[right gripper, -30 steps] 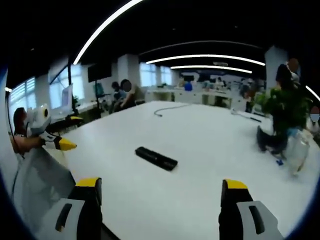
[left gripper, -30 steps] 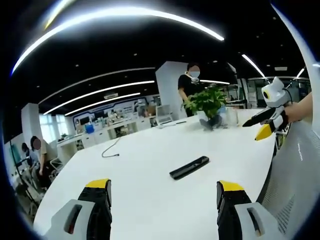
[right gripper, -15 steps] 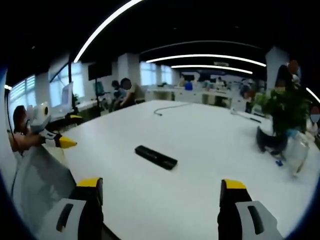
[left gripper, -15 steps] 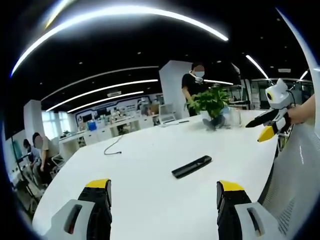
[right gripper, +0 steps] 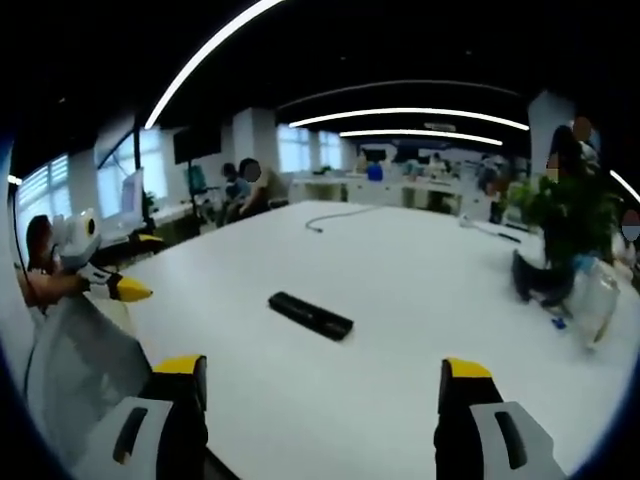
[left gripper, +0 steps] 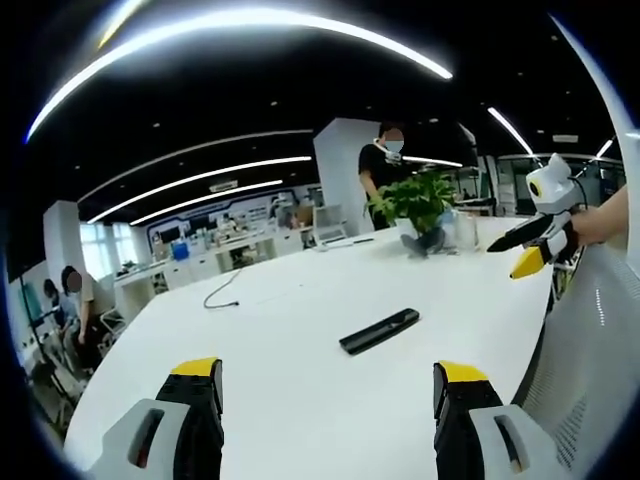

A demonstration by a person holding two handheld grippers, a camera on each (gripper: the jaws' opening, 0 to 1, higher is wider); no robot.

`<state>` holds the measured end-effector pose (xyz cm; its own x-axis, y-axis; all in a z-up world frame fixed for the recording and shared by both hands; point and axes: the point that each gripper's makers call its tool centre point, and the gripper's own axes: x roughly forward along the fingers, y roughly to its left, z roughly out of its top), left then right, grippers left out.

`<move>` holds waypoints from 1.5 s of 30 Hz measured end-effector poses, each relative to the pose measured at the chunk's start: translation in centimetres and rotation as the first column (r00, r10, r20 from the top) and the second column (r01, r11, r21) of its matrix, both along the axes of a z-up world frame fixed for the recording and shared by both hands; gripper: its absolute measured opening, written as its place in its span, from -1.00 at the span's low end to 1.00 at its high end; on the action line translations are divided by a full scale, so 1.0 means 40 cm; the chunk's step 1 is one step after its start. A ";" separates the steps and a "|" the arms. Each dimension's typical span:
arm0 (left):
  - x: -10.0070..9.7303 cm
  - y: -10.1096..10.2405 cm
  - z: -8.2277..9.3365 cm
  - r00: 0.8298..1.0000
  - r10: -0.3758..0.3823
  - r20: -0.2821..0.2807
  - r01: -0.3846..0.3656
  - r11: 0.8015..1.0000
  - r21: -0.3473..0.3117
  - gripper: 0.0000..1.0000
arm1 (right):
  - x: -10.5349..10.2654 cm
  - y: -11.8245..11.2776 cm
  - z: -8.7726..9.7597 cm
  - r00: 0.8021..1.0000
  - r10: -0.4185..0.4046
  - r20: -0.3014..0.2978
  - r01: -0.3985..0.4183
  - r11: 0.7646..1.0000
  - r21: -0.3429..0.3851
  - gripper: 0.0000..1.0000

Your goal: Press the specified remote control buttons in sequence, fully releasing each button before pressing the next.

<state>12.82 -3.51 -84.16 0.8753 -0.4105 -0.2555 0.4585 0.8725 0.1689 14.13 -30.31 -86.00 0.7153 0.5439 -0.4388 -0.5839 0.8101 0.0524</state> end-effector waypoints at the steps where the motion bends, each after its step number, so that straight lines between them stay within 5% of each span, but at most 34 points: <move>1: 0.000 0.001 -0.002 1.000 0.002 -0.006 -0.002 1.000 -0.008 0.80 | -0.002 0.004 -0.004 1.000 0.007 -0.006 -0.007 1.000 -0.005 0.91; 45: 0.000 0.006 0.007 1.000 0.004 0.004 -0.004 1.000 -0.022 0.79 | 0.004 -0.016 0.012 0.999 -0.041 0.026 0.041 0.999 -0.009 0.81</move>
